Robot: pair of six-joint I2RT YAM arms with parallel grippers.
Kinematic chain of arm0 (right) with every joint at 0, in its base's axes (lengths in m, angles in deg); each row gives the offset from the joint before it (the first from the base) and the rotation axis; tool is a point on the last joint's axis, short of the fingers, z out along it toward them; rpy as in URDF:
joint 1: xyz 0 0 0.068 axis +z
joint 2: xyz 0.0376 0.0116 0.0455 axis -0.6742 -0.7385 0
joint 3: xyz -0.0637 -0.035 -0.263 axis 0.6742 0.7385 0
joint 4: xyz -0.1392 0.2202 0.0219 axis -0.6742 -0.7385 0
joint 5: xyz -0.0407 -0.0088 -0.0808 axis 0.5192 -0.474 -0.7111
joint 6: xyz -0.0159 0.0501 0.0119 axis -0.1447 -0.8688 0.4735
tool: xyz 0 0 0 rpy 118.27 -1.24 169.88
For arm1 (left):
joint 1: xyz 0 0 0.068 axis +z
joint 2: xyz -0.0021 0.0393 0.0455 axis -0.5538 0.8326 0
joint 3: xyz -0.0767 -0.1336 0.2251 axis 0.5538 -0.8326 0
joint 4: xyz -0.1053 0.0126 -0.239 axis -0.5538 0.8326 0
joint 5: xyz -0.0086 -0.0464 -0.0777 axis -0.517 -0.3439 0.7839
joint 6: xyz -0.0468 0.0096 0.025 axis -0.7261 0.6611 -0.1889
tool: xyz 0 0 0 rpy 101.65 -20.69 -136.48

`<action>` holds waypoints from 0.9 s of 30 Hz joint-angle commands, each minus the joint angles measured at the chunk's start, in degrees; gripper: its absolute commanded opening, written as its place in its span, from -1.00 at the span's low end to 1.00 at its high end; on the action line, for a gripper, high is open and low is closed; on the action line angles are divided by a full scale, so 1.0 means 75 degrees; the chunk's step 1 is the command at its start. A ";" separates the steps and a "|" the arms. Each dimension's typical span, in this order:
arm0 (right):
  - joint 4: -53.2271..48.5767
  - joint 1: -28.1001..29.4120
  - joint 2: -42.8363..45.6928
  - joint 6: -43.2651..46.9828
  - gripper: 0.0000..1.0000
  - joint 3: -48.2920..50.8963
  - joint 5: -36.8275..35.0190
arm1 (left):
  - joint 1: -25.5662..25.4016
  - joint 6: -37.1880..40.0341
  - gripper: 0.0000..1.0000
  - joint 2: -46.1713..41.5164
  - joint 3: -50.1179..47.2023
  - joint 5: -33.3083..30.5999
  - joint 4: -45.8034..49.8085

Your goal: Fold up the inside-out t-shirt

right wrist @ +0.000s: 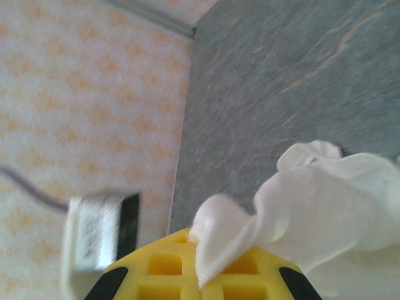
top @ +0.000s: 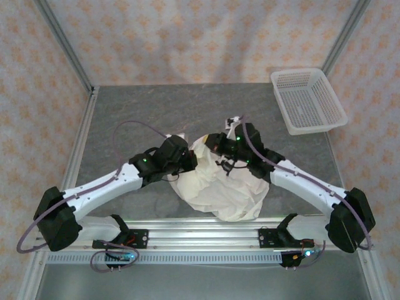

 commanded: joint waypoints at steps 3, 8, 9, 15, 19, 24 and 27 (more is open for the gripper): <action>-0.0854 -0.1595 -0.0206 0.0433 -0.81 0.0543 0.0734 | 0.0747 -0.0237 -1.00 -0.1120 -0.0094 0.1982 -0.1527; -0.1845 -0.1715 -0.0173 0.1812 -0.26 0.0177 0.1190 | 0.0864 0.0343 -1.00 -0.1411 0.0324 0.2321 -0.1114; -0.1795 -0.1720 0.0138 0.1775 -0.25 0.0293 0.1025 | 0.0857 0.0536 -1.00 -0.1413 0.0350 0.2287 -0.0928; -0.1318 -0.1329 0.2628 0.1633 0.03 0.1328 0.0009 | 0.0845 0.1223 -1.00 -0.1337 0.0067 0.2303 -0.0327; -0.1068 -0.0679 0.2915 0.1832 0.29 0.1384 0.0123 | 0.0736 0.1426 -1.00 -0.1348 -0.0183 0.2419 -0.0393; -0.1140 -0.0576 0.1572 0.1912 0.29 0.0588 0.1026 | 0.0604 0.1513 -1.00 -0.1360 -0.0397 0.2367 -0.0301; -0.1008 -0.0505 0.0723 0.2122 0.27 0.0199 0.1565 | 0.0588 0.1532 -1.00 -0.1378 -0.0392 0.2332 -0.0269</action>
